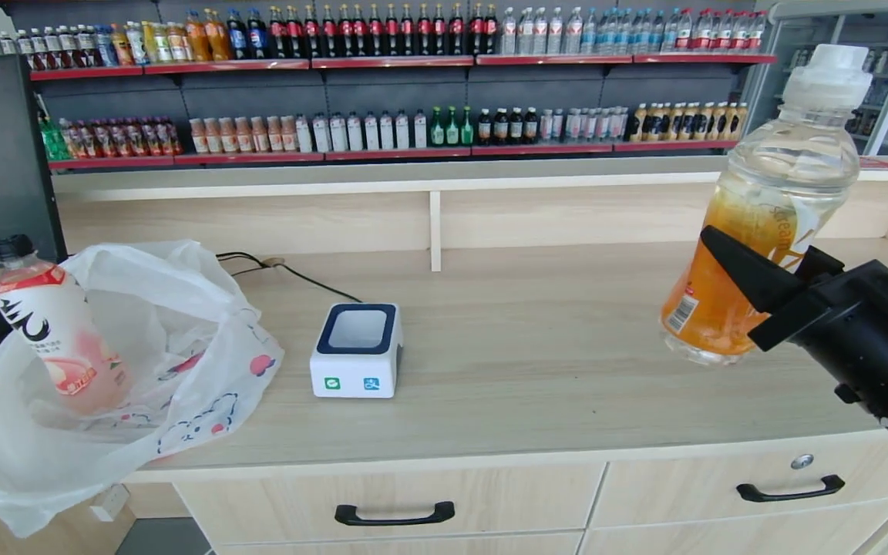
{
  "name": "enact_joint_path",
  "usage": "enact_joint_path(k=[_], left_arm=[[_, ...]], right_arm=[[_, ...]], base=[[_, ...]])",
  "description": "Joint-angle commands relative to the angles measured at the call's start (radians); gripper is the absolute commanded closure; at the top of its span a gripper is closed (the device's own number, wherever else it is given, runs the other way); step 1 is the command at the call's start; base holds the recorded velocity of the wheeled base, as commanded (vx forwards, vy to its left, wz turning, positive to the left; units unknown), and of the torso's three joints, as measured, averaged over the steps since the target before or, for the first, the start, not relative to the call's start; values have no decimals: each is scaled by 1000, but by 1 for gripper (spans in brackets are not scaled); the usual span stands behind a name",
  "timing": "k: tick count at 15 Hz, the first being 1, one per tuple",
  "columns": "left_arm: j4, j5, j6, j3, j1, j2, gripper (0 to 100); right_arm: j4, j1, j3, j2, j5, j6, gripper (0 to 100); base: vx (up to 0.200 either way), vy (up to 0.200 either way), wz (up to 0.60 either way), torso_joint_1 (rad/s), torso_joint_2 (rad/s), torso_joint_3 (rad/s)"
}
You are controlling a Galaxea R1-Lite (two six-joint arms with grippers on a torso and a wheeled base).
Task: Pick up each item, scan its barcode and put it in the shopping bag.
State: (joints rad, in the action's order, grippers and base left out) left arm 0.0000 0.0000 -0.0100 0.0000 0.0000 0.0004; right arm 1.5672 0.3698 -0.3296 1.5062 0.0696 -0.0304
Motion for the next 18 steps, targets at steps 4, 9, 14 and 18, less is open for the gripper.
enact_joint_path(k=[4, 9, 14, 18], left_arm=[[0, 2, -1, 0, 0, 0, 0], [0, 2, -1, 0, 0, 0, 0], [0, 2, -1, 0, 0, 0, 0], [0, 2, -1, 0, 0, 0, 0]], right_arm=[[4, 1, 14, -1, 3, 1, 100], [4, 1, 14, 2, 6, 24, 100], [4, 1, 18, 0, 6, 38, 100], [4, 0, 46, -21, 6, 35, 100]], base=[[0, 200, 0, 10, 5, 0], [0, 200, 0, 4, 1, 2], [0, 200, 0, 5, 6, 4], [0, 200, 0, 4, 2, 2]])
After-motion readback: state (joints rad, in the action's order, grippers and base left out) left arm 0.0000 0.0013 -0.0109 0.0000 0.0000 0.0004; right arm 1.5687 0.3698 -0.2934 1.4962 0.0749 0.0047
